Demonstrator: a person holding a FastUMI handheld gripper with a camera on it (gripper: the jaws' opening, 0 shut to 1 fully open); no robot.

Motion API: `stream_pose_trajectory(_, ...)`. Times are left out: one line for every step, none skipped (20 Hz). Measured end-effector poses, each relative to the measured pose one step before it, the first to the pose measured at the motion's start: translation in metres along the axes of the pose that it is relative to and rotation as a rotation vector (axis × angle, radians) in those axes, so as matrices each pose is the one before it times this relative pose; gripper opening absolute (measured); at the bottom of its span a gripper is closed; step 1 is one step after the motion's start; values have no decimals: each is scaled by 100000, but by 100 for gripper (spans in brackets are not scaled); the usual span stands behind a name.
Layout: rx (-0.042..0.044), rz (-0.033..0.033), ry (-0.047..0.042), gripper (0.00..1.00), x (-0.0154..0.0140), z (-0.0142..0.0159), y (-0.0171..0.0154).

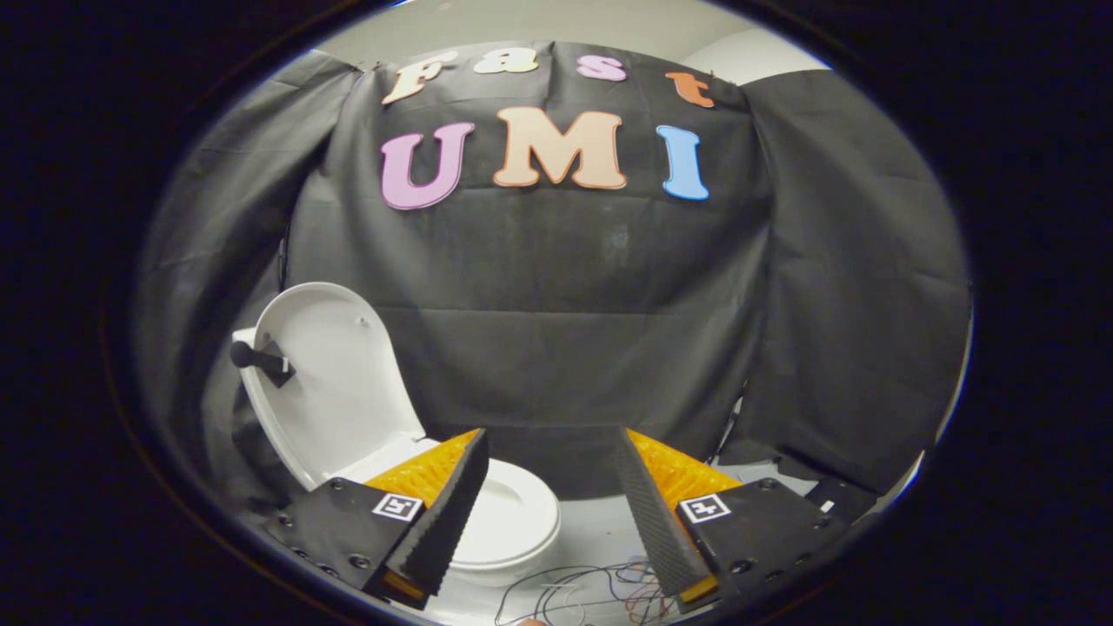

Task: Open the toilet lid.

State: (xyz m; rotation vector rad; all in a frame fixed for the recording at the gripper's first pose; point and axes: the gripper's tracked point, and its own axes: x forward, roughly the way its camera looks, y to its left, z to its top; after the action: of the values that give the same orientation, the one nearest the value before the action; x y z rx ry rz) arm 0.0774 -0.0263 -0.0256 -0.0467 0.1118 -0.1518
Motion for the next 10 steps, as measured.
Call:
stream_pose_trajectory(710, 1130, -566, 91, -13, 245, 338)
stream_pose_trajectory(-151, -138, -184, 92, 18, 10, -40)
stream_pose_trajectory(68, -83, -85, 92, 25, 16, -39)
stream_pose_trajectory(31, -15, -211, 92, 3, -28, -94)
stream_pose_trajectory(255, -389, 113, 92, 19, -35, -159)
stream_pose_trajectory(333, 193, 174, 92, -16, -75, -1)
stream_pose_trajectory(-336, 756, 29, 92, -60, 35, 233)
stream_pose_trajectory(-313, 1091, 2102, 92, -7, -704, 255)
stream_pose_trajectory(1555, 1644, 1244, 92, 24, -332, 257)
stream_pose_trajectory(803, 1484, 1571, 92, -28, -273, 239)
